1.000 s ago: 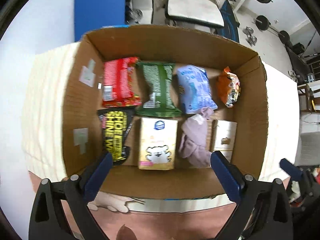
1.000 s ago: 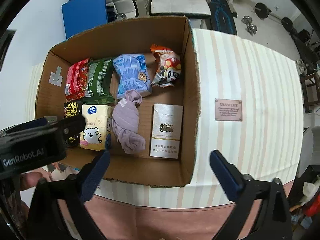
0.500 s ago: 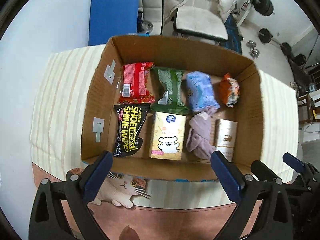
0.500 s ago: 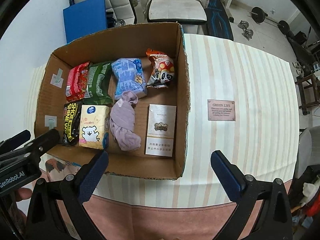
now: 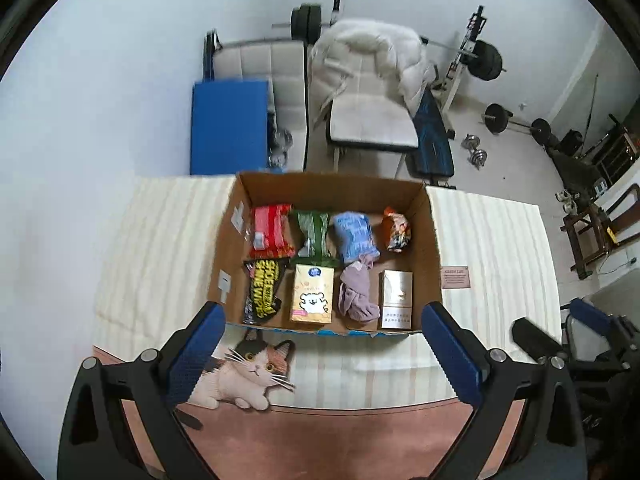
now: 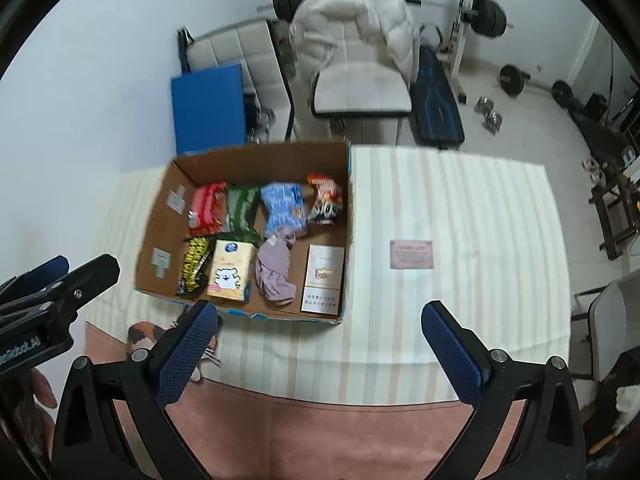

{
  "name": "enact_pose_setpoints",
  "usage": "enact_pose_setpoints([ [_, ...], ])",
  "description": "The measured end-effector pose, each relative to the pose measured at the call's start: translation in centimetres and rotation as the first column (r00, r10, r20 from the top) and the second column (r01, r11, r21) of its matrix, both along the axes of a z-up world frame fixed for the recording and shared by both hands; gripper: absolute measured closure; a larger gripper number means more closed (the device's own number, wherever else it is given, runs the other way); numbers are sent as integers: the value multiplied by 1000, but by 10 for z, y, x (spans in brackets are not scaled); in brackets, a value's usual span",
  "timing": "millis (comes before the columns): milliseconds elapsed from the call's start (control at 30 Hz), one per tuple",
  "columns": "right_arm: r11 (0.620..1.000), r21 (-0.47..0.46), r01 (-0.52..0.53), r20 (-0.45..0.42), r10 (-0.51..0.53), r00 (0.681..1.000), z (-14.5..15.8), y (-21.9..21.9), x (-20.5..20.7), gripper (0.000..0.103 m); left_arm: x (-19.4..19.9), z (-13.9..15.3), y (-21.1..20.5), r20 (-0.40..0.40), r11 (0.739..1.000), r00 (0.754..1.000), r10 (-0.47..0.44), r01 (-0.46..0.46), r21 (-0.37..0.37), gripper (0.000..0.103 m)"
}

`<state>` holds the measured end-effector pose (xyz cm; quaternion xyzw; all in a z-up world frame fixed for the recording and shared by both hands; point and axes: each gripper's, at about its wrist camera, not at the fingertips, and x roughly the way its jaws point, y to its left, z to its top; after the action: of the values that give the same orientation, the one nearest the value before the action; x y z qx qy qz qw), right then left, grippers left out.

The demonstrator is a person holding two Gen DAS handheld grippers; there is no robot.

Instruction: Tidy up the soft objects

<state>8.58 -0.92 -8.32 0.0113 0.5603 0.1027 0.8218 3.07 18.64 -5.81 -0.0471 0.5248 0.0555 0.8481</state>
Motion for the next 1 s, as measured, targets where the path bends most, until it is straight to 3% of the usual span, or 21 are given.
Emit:
enact_pose_setpoints([
  [200, 1000, -2, 31, 95, -31, 995, 50, -23, -38, 0, -33, 40, -11, 80, 1000, 997, 5, -6, 11, 2],
  [367, 999, 1, 33, 163, -32, 986, 85, -34, -64, 0, -52, 59, -17, 102, 1000, 995, 8, -8, 3, 2],
  [533, 1000, 1, 23, 217, -23, 976, 114, -40, -85, 0, -67, 74, -25, 135, 999, 991, 0, -6, 42, 2],
  [1000, 1000, -13, 8, 263, -4, 965, 140, -42, -106, 0, -89, 87, -27, 169, 999, 985, 10, -19, 50, 2],
])
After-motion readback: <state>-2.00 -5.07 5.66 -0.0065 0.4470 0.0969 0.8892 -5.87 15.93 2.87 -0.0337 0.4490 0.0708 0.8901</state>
